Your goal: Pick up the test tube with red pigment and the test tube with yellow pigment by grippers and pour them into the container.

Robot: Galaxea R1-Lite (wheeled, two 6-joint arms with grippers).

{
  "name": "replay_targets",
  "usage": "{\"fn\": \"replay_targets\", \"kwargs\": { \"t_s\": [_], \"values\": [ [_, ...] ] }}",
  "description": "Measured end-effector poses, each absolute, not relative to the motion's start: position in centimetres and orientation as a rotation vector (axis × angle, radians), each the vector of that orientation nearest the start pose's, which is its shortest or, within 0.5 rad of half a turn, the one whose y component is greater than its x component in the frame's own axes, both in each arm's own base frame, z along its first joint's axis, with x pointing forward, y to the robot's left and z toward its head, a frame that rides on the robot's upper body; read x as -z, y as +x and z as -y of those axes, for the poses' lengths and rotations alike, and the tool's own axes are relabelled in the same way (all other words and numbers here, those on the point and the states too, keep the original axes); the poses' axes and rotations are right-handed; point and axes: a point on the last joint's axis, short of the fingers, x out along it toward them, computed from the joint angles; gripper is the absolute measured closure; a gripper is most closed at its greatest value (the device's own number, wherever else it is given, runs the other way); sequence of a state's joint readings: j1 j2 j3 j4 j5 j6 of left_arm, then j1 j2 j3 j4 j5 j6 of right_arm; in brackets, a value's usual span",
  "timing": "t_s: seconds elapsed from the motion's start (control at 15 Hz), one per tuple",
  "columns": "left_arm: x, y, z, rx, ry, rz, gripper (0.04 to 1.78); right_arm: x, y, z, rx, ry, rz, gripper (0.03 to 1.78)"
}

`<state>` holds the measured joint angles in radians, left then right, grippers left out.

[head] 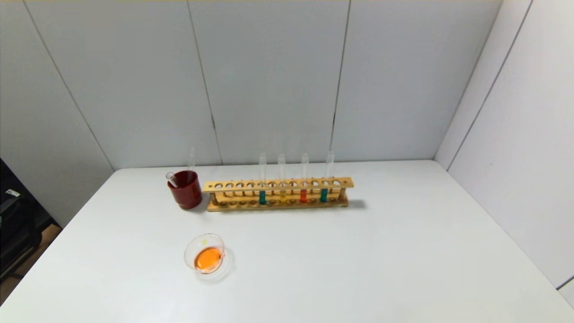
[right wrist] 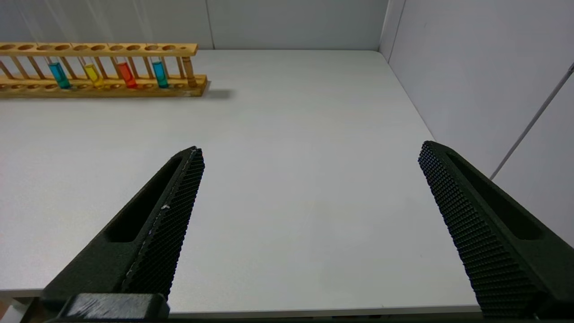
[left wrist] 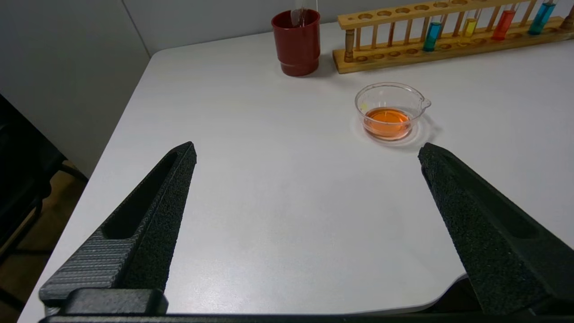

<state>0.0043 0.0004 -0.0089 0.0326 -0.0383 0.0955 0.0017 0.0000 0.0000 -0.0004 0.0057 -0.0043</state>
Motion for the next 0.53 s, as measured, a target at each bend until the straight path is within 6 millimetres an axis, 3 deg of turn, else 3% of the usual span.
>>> {"fn": "replay_targets", "kwargs": {
  "t_s": [0.53],
  "values": [
    [-7.4, -2.3, 0.03, 0.006, 0.024, -0.012, 0.07, -7.56, -2.28, -0.01, -0.004, 0.002, 0.001, 0.06]
  ]
}}
